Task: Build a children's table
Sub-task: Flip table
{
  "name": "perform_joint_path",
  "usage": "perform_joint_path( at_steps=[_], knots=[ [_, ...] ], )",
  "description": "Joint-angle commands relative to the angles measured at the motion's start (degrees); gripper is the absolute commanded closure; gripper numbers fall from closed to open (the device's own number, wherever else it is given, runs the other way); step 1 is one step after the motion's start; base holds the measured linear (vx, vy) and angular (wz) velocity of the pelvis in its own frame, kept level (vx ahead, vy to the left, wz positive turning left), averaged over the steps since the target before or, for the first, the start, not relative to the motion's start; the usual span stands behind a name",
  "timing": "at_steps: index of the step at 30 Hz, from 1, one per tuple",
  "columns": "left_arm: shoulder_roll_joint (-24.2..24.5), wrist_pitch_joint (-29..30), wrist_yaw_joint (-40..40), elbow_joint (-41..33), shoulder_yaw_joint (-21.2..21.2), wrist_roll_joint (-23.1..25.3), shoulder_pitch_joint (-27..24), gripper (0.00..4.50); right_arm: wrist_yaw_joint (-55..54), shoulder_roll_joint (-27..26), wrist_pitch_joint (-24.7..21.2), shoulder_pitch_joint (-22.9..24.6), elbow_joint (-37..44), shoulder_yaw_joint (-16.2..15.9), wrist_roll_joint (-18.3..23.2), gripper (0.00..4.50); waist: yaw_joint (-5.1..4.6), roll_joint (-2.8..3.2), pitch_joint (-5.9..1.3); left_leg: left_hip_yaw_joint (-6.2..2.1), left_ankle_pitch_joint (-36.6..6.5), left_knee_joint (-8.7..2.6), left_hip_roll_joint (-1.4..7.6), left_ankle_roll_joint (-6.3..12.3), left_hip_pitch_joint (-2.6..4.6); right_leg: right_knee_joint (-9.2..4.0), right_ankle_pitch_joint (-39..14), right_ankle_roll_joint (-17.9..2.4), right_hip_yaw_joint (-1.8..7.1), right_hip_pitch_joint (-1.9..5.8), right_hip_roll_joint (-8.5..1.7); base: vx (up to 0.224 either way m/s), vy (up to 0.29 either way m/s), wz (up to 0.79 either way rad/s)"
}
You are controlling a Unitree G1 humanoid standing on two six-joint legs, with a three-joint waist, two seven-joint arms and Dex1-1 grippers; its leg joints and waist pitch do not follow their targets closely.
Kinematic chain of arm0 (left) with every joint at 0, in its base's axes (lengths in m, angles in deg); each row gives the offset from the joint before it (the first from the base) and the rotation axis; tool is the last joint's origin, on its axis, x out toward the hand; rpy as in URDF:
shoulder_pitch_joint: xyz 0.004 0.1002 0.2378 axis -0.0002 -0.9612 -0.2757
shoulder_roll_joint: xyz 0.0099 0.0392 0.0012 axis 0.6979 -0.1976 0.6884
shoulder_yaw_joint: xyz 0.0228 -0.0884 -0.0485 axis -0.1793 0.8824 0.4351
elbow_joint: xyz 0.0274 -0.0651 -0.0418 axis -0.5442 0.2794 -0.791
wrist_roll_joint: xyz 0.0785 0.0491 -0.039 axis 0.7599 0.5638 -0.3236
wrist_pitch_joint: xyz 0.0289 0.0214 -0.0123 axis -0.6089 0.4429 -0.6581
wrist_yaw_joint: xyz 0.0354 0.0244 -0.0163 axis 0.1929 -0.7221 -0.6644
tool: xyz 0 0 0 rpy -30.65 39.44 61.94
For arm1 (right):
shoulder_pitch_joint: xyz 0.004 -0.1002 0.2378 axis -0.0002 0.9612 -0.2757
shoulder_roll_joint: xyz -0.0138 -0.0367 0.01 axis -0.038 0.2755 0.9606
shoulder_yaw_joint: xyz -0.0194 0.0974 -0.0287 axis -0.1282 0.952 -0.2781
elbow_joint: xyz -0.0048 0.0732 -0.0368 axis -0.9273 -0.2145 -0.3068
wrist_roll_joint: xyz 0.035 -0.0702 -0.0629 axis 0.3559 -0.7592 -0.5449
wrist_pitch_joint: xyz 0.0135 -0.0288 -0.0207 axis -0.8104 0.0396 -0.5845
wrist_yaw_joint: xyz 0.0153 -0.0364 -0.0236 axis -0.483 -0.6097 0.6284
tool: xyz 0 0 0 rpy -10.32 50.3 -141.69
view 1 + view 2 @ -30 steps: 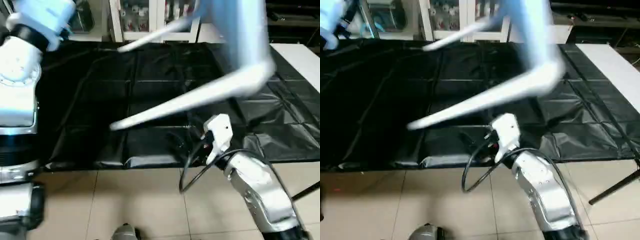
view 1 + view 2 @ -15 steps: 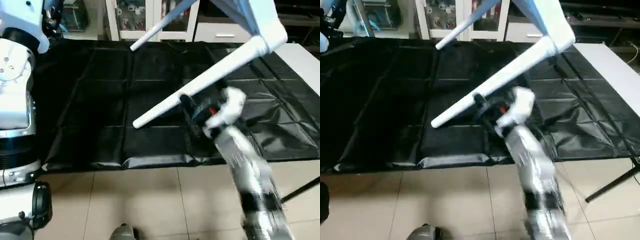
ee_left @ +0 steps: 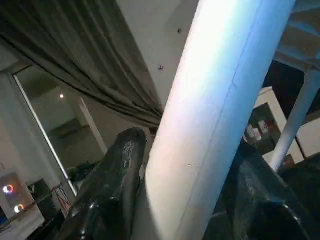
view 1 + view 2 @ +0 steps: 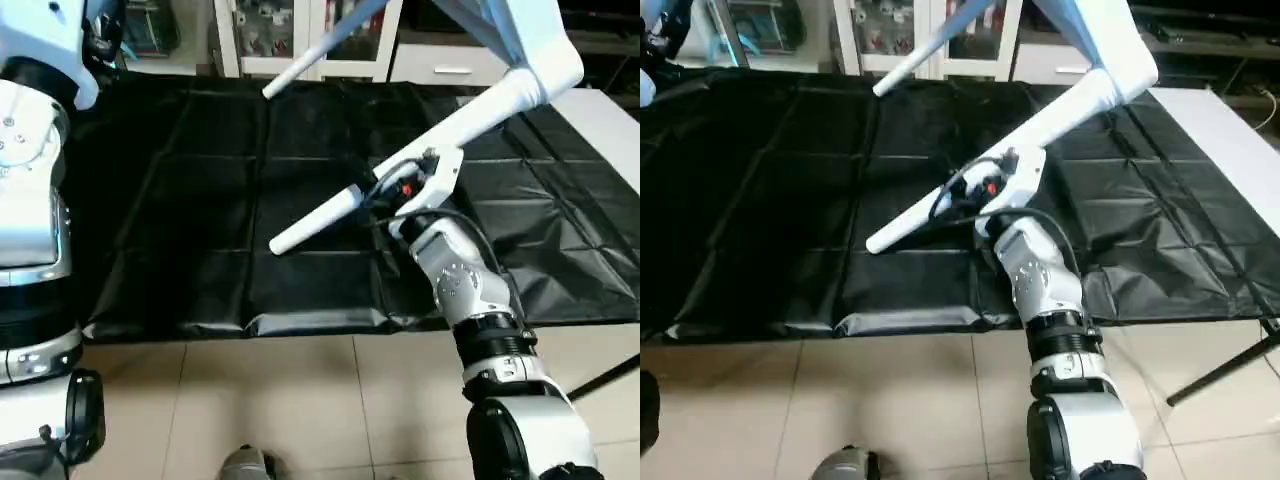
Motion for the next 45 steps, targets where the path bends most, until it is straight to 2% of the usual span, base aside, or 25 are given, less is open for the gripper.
perform_joint_path(
  at_steps=[1, 3, 4, 9, 11, 18, 23, 24, 27, 29, 31, 32, 37, 42, 45],
  knots=[
    [-1.0, 0.7, -4.3, -3.6, 4.5, -3.4, 1.2, 2.43, 1.2, 0.6, 2.7, -2.2, -1.5, 1.4, 0.0, 0.86, -0.19, 0.36, -5.43, -0.28, -4.1, -3.3, 1.68, 0.24, 2.65, -2.46, 6.5, -13.1, 1.3, 2.36, -3.11, 0.0, 0.0, 0.0],
    [-1.3, 0.9, -4.6, -3.8, 4.7, -3.4, 1.1, 2.43, 1.3, 0.7, 3.1, -2.4, -1.5, 1.5, 0.1, 0.98, -0.26, 0.21, -5.36, -0.26, -4.6, -3.33, 1.68, 0.06, 2.68, -2.54, 6.1, -13.0, 1.31, 2.34, -3.03, 0.0, 0.0, 0.0],
    [-1.6, 1.3, -5.0, -4.1, 4.8, -3.2, 0.8, 2.43, 1.6, 0.9, 3.8, -2.6, -1.6, 1.8, 0.1, 1.23, -0.3, 0.31, -5.39, -0.3, -4.8, -3.35, 1.72, -0.06, 2.71, -2.52, 6.1, -12.9, 1.3, 2.36, -3.01, 0.0, 0.0, 0.0],
    [-2.2, 1.5, -5.8, -4.2, 5.1, -3.1, -0.1, 2.43, 2.3, 1.4, 4.2, -2.8, -1.1, 2.7, 0.6, 1.36, -0.25, 0.03, -5.43, -0.23, -3.8, -3.21, 1.6, 0.66, 2.64, -2.48, 7.3, -13.1, 1.33, 2.45, -2.92, 0.0, 0.0, 0.0],
    [-2.4, 1.7, -6.0, -4.3, 5.3, -3.2, -0.3, 2.43, 2.9, 1.7, 3.9, -2.7, -0.6, 2.7, 0.7, 1.71, -0.21, 0.08, -5.46, -0.25, -3.8, -3.19, 1.62, 0.79, 2.62, -2.5, 7.0, -13.2, 1.32, 2.47, -2.97, 0.0, 0.0, 0.0],
    [-2.7, 1.8, -6.9, -4.4, 5.8, -3.2, -0.9, 2.43, 3.3, 2.5, 5.2, -3.6, 0.3, 2.8, 0.2, 2.09, -0.24, 0.0, -5.43, -0.25, -4.0, -3.16, 1.64, 0.86, 2.64, -2.52, 6.4, -13.3, 1.3, 2.39, -2.93, 0.0, 0.0, 0.0],
    [-4.3, 2.0, -8.0, -4.7, 7.0, -3.7, -3.2, 2.44, 1.3, 4.5, 6.3, -4.9, 2.5, 2.9, -2.1, 2.5, -0.19, -0.17, -5.45, -0.19, -3.3, -3.07, 1.65, 1.03, 2.6, -2.48, 6.7, -13.4, 1.31, 2.46, -2.91, 0.0, 0.0, 0.0],
    [-5.0, 1.8, -8.5, -5.1, 7.5, -3.8, -4.5, 2.44, 0.7, 5.7, 7.1, -5.6, 3.2, 2.8, -3.3, 2.5, -0.21, -0.36, -5.41, -0.09, -3.5, -3.04, 1.65, 1.15, 2.68, -2.61, 6.4, -13.3, 1.35, 2.38, -2.86, 0.0, 0.0, 0.0],
    [-6.3, 1.3, -9.2, -5.3, 8.5, -4.6, -6.5, 2.47, 0.0, 7.1, 7.8, -6.4, 4.1, 2.7, -4.5, 2.62, -0.08, -0.35, -5.41, -0.11, -3.6, -3.03, 1.7, 0.96, 2.74, -2.56, 6.0, -13.0, 1.31, 2.29, -2.77, 0.0, 0.0, 0.0],
    [-8.0, 0.2, -9.4, -5.3, 9.5, -6.2, -9.0, 2.49, -0.8, 8.8, 9.3, -7.3, 4.6, 2.1, -6.5, 2.64, -0.08, -0.69, -5.31, -0.07, -3.8, -3.07, 1.67, 0.67, 2.64, -2.64, 5.6, -12.7, 1.33, 2.34, -2.76, 0.0, 0.0, 0.0],
    [-9.7, -1.7, -8.9, -4.7, 9.9, -7.9, -11.4, 2.54, -1.3, 10.0, 11.1, -7.9, 4.9, 1.3, -8.6, 2.67, -0.08, -0.62, -5.32, -0.08, -4.1, -3.05, 1.66, 0.35, 2.71, -2.68, 5.6, -12.3, 1.35, 2.26, -2.76, 0.0, 0.0, 0.0],
    [-10.5, -2.7, -8.3, -4.2, 9.8, -8.8, -13.1, 2.56, -1.3, 10.7, 12.4, -8.0, 4.9, 0.6, -10.0, 2.69, -0.16, -0.99, -5.26, -0.11, -4.3, -3.1, 1.69, 0.24, 2.62, -2.72, 5.3, -12.2, 1.32, 2.29, -2.75, 0.0, 0.0, 0.0],
    [-12.9, -4.2, -6.7, -1.5, 8.0, -9.3, -18.3, 2.75, -1.2, 10.8, 13.5, -6.5, 5.7, -1.7, -13.1, 2.75, -0.35, -1.09, -5.23, -0.15, -6.2, -3.26, 1.77, -0.59, 2.92, -2.97, 5.2, -10.8, 1.33, 2.03, -2.46, 0.0, 0.0, 0.0],
    [-14.5, -6.5, -6.0, 2.4, 6.9, -10.0, -22.2, 2.92, -2.0, 9.8, 13.9, -2.9, 7.0, -3.9, -15.0, 2.81, -0.47, -1.12, -5.04, -0.53, -11.5, -3.85, 2.08, -3.12, 3.56, -3.28, 4.1, -9.9, 1.25, 1.79, -2.42, 0.0, 0.0, 0.0],
    [-14.5, -8.9, -5.3, 5.1, 5.7, -9.9, -23.6, 2.94, -2.8, 9.2, 14.5, -1.0, 7.4, -4.8, -16.0, 2.82, -0.64, -1.48, -4.83, -0.62, -14.6, -4.2, 1.99, -4.09, 3.38, -3.65, 1.1, -9.2, 1.33, 1.89, -2.61, 0.0, 0.0, 0.0]
  ],
)
